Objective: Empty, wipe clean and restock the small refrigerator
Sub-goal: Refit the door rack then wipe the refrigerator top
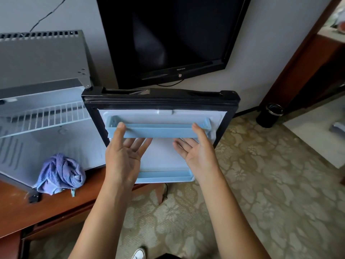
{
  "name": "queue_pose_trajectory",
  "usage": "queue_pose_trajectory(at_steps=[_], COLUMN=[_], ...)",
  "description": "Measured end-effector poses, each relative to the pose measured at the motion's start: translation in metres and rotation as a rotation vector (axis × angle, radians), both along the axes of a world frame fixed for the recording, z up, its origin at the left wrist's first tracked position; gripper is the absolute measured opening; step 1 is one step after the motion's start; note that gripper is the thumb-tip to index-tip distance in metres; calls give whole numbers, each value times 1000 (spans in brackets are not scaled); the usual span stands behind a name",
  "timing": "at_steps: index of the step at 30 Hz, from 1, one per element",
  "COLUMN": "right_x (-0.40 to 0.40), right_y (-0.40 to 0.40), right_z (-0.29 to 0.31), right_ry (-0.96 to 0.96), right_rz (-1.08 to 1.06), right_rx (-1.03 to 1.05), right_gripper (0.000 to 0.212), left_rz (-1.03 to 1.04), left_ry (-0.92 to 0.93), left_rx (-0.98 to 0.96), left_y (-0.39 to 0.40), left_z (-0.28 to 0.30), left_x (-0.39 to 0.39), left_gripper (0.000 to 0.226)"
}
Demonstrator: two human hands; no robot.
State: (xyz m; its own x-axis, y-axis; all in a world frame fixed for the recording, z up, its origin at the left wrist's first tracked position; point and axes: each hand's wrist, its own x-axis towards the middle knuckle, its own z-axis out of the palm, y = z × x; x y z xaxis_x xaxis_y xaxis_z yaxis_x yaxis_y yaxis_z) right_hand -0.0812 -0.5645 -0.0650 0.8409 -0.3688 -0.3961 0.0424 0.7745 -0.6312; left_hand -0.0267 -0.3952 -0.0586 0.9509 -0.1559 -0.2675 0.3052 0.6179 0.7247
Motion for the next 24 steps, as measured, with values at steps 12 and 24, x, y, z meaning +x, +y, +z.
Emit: queue_pose_trajectory(at_steps=[12, 24], right_x=[-18, -50], right_y=[2, 1], right_z=[-8, -21], right_ry=[-59, -45], right_rz=[57, -1], right_rx=[-26, -134], right_gripper=[8, 12], left_rz=[-68, 2], left_ry=[29, 93], left_rx=[-154, -65], left_y=[12, 7], left_z=[-15, -28], left_x=[-2, -14], left_gripper=[13, 19])
